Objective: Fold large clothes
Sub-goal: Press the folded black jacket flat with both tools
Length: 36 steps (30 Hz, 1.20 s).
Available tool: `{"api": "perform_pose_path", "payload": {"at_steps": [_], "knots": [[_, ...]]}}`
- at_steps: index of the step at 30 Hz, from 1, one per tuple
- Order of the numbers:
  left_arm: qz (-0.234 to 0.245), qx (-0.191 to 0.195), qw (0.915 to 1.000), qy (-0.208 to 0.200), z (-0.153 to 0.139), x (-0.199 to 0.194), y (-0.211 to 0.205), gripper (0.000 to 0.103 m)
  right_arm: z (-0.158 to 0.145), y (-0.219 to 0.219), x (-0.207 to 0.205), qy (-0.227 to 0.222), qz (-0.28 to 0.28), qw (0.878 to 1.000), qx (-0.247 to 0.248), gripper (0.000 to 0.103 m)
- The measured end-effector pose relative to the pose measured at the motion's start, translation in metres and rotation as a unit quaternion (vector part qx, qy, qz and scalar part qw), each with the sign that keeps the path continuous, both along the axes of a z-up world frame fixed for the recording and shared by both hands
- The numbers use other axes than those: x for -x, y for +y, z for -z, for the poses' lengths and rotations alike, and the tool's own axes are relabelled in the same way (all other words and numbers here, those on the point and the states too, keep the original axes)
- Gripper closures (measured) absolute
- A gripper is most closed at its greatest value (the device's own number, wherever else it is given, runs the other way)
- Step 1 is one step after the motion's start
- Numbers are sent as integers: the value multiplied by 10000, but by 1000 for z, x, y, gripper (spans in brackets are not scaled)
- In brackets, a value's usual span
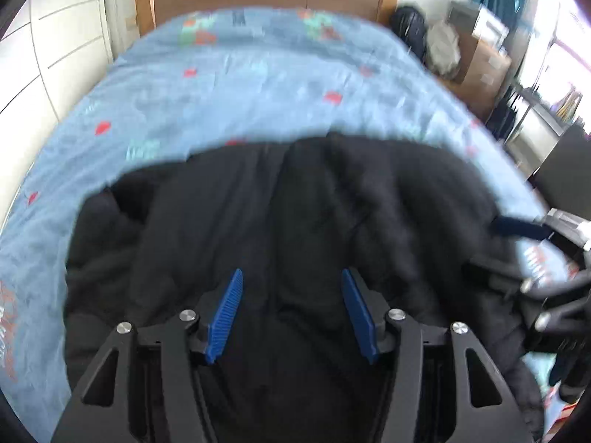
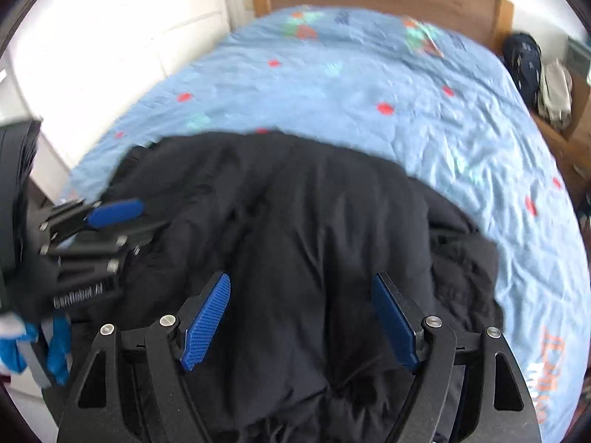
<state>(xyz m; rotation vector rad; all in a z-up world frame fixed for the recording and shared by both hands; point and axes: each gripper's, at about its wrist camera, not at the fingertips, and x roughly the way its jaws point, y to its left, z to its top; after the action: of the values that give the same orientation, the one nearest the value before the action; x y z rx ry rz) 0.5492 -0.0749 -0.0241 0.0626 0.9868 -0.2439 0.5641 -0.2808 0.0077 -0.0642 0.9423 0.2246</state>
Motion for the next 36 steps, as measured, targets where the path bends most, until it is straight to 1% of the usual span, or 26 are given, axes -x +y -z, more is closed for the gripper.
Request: {"api": "perform_pose_path", "payload": {"at_steps": [1, 2, 4, 6, 10, 17, 26, 36], "knots": [[-14, -56, 10000, 79, 14, 0, 3, 48, 11, -1, -2, 128, 44, 9999, 33, 24], [-13, -90, 9999, 69, 24, 1, 5, 44, 25, -4, -4, 275, 62, 9996, 87, 24], [35, -90, 9999, -76, 37, 5, 9, 42, 43, -6, -2, 364, -14, 9990, 270, 24], [61, -123, 9998, -137, 44, 9, 9, 41, 49, -6, -3, 308, -108, 9988, 378, 24], [39, -300, 9992, -270, 55, 11, 1, 37, 55, -6, -2, 258, -117, 9986, 443, 21], [-25, -312, 9988, -381, 61, 16, -1, 36, 66, -2, 2, 16, 2, 9983, 584, 16], [-41, -350, 9983, -462, 63, 20, -2, 36, 66, 8, 18, -189, 70, 9977, 651, 15], [-34, -400, 9982, -445, 59, 25, -3, 36, 66, 13, 35, -240, -39, 9970, 737, 15]]}}
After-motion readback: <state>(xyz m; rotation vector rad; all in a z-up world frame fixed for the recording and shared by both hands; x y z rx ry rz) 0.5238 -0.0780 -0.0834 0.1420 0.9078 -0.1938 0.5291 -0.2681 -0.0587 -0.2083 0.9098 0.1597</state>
